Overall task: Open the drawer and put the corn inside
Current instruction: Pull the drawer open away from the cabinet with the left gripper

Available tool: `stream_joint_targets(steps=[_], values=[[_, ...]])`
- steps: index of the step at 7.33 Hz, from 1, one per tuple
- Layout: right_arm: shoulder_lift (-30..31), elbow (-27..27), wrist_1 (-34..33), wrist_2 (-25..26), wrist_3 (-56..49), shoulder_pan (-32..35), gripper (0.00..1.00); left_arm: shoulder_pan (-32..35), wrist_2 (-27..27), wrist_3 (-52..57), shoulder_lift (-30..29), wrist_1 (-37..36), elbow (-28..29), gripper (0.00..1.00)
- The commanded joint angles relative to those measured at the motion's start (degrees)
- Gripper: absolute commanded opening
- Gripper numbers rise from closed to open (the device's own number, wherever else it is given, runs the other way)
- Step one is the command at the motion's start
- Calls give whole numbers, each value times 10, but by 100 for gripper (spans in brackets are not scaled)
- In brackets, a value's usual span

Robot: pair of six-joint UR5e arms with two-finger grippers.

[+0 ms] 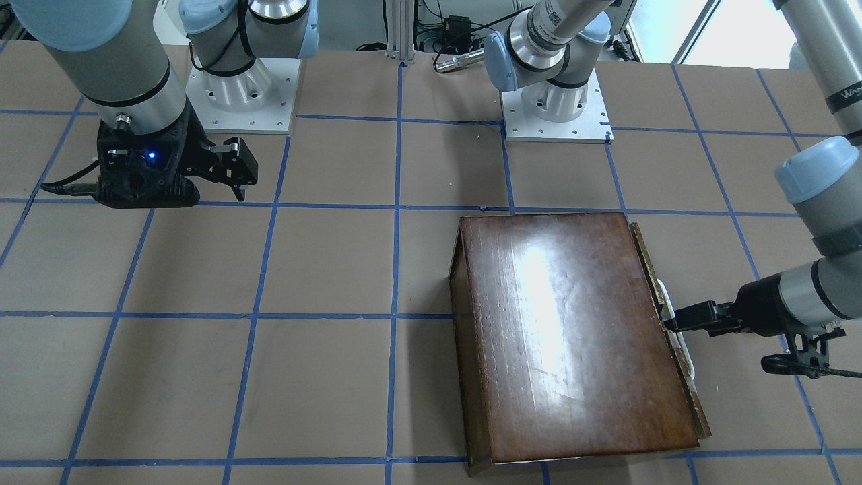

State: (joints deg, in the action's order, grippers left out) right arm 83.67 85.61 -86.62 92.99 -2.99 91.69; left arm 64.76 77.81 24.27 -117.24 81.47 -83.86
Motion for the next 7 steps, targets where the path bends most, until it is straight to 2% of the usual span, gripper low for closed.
stream_joint_targets(steps=[1, 7], values=[[0, 0, 0, 0, 0, 0, 100, -6, 19, 2, -1, 0, 1, 98], [0, 0, 0, 0, 0, 1, 100, -36, 21, 11, -3, 0, 3, 99]])
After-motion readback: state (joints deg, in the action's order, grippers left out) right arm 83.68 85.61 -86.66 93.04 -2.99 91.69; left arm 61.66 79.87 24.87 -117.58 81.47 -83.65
